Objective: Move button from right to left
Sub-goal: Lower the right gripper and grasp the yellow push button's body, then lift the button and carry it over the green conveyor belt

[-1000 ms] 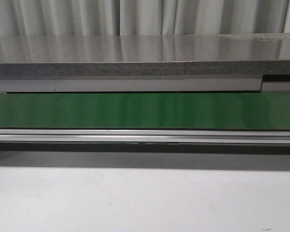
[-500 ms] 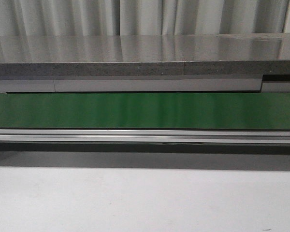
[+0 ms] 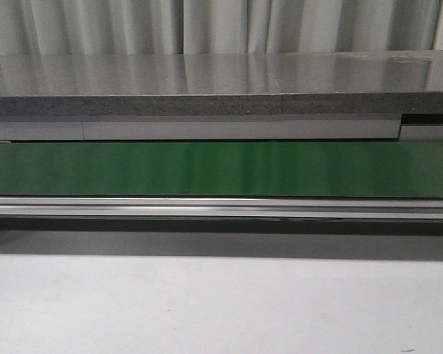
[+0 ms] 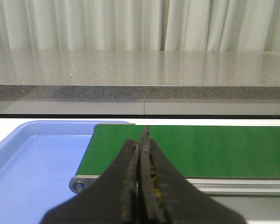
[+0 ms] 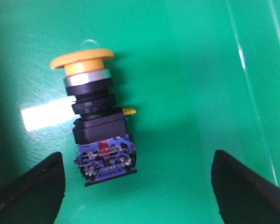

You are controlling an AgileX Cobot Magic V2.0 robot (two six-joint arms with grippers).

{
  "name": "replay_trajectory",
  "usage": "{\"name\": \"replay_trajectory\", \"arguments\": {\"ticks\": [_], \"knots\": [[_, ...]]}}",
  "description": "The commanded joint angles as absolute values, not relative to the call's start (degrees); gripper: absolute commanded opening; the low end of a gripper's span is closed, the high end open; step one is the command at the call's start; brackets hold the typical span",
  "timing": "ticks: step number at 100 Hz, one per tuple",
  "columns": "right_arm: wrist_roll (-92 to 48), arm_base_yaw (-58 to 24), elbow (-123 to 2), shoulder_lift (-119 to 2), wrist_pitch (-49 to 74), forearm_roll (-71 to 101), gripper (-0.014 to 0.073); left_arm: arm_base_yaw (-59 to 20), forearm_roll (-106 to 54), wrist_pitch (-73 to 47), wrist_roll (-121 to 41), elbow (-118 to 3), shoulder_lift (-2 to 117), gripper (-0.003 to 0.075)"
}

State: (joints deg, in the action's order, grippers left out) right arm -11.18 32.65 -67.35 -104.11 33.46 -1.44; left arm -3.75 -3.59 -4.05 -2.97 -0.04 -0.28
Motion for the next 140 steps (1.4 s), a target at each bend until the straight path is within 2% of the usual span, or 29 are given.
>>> {"name": "replay_trajectory", "arguments": {"ticks": [1, 24, 34, 50, 67, 79, 103, 140], "knots": [[-13.11, 33.00, -69.15, -102.92, 31.27, -1.26, 0.0624, -3.58, -4.13, 0.85, -2.91, 2.52, -2.16, -0.0020], [-13.37, 33.00, -69.15, -106.76, 29.21, -1.11, 0.0622, -3.58, -4.13, 0.85, -2.91, 2.52, -2.16, -0.0020], [-13.37, 33.00, -69.15, -107.68, 27.68, -1.00, 0.0584, -3.58, -4.13, 0.85, -2.91, 2.52, -2.16, -0.0020], [-13.37, 33.00, -69.15, -108.63, 26.52, -0.78, 0.0446, -3.58, -4.13, 0.85, -2.91, 2.52, -2.16, -0.0020], [-13.37, 33.00, -69.15, -108.69, 26.33, -0.78, 0.0236, -3.58, -4.13, 0.85, -2.91, 2.52, -2.16, -0.0020], [-13.37, 33.00, -69.15, -108.69, 26.33, -0.78, 0.0151, -3.58, -4.13, 0.85, -2.91, 2.52, -2.16, -0.0020], [-13.37, 33.00, -69.15, -104.25, 28.47, 1.21, 0.0148, -3.58, -4.13, 0.85, -2.91, 2.52, -2.16, -0.0020], [-13.37, 32.60, -69.05, -90.61, 41.13, 9.38, 0.0148, -3.58, -4.13, 0.85, -2.91, 2.52, -2.16, -0.0020]]}}
